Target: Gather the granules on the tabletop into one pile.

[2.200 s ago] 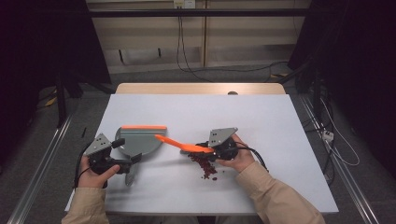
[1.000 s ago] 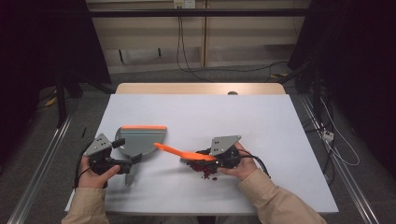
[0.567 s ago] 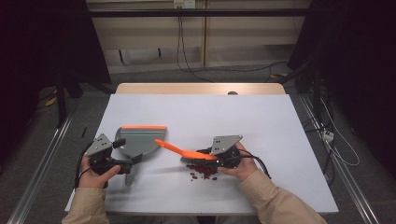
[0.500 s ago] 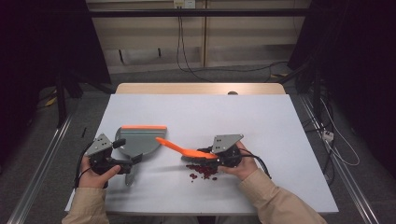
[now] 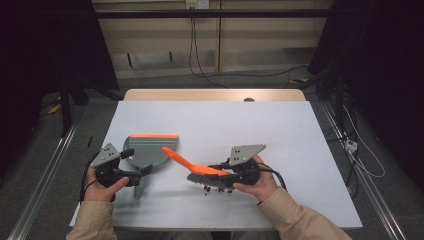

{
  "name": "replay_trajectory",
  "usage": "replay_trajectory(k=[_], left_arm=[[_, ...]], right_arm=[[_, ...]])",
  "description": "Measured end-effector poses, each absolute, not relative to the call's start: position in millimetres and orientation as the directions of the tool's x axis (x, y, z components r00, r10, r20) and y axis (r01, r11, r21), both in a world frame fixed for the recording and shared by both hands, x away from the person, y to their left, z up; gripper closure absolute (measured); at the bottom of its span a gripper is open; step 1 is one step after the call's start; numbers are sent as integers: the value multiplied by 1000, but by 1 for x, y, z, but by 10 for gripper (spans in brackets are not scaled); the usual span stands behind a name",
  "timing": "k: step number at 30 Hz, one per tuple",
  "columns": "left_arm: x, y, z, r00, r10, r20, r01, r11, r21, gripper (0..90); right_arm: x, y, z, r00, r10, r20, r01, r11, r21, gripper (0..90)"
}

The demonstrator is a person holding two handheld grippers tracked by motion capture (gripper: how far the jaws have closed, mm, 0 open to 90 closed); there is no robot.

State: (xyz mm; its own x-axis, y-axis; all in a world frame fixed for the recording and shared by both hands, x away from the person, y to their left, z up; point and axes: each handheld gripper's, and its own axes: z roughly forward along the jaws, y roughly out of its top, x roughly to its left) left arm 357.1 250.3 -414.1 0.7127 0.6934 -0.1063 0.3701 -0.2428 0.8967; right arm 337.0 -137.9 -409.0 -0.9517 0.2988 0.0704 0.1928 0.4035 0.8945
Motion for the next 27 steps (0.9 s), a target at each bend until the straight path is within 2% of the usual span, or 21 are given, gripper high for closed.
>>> replay_trajectory(k=[7,13,20,27], left_arm=[[357,252,-414,708,698,-109,373,-238,897,57],[357,252,-414,710,696,-107,371,-241,897,57],[357,251,-414,712,694,-105,371,-245,896,57],[356,251,-414,714,693,-105,368,-243,897,57]], right_arm=[[333,-127,-430,-946,265,186,289,432,854,713],[345,-135,-433,-933,305,193,311,410,857,713],[349,-140,-432,-933,301,199,310,385,869,713],[348,-152,-418,-922,351,166,293,347,891,713]])
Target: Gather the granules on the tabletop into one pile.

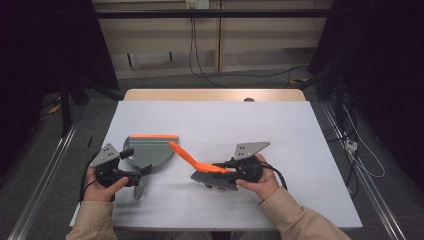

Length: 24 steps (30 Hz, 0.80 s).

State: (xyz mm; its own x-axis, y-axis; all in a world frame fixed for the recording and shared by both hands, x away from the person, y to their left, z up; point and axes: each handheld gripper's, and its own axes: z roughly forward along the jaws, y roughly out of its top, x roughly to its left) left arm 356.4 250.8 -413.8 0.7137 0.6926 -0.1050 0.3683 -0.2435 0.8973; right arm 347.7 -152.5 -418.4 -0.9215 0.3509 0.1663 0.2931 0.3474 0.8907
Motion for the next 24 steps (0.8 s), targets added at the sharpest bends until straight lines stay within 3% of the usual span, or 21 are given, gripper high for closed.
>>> replay_trajectory(k=[13,24], left_arm=[[356,248,-412,718,689,-99,362,-248,898,57],[355,248,-412,717,689,-101,362,-244,900,57]], right_arm=[[335,-203,-428,-768,640,-13,293,370,882,713],[333,-172,-437,-727,687,1,307,323,895,713]])
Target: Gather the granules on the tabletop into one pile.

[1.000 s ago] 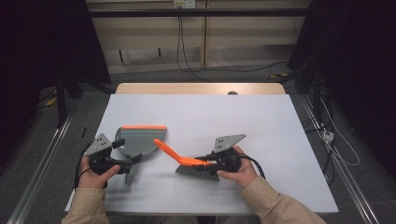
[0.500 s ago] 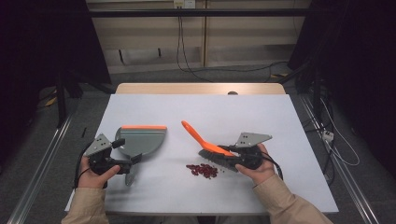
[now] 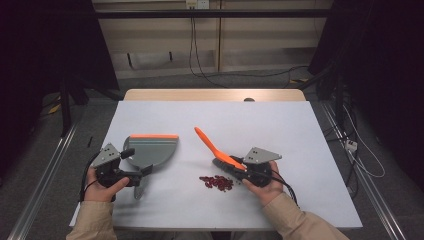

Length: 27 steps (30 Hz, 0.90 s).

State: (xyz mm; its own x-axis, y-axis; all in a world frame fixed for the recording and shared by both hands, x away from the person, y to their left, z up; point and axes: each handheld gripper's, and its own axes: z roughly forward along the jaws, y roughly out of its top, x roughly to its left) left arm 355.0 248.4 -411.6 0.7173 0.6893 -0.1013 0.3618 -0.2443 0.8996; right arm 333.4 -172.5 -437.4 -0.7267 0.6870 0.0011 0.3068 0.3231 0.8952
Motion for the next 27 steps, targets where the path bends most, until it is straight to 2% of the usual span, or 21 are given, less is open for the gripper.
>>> replay_trajectory(k=[3,15,27], left_arm=[[355,249,-412,717,690,-101,362,-244,900,57],[353,248,-410,717,693,-74,356,-273,894,57],[341,247,-414,723,688,-64,371,-309,875,59]], right_arm=[[334,-165,-439,-719,694,35,324,289,901,713],[339,-149,-438,-698,714,49,312,242,919,713],[334,-184,-424,-681,731,49,304,221,927,713]])
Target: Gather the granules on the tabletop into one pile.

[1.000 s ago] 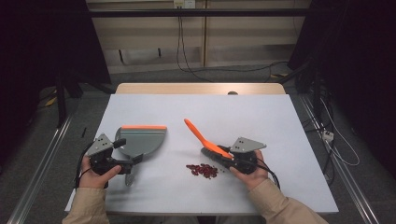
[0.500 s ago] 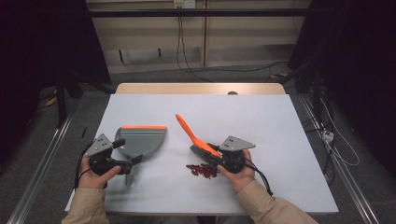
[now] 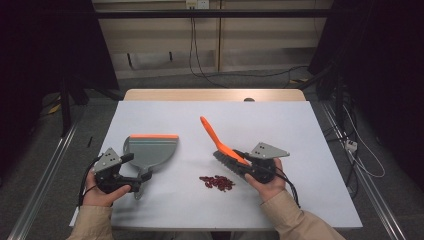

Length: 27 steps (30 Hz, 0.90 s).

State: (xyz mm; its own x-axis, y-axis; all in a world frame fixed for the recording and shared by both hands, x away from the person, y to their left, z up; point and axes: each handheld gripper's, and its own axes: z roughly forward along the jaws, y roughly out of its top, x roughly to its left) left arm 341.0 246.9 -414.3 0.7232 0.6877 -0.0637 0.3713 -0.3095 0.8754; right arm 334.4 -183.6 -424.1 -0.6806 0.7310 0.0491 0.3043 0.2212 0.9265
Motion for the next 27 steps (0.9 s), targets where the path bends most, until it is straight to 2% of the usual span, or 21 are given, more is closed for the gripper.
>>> replay_trajectory(k=[11,20,27], left_arm=[[335,247,-429,685,728,21,407,-406,819,70],[331,258,-437,620,785,5,472,-378,796,98],[330,264,-434,568,823,5,494,-346,798,164]], right_arm=[[332,-206,-422,-650,758,58,314,198,929,713],[332,-204,-422,-648,760,48,302,198,932,712],[330,-207,-421,-643,764,48,300,194,934,712]])
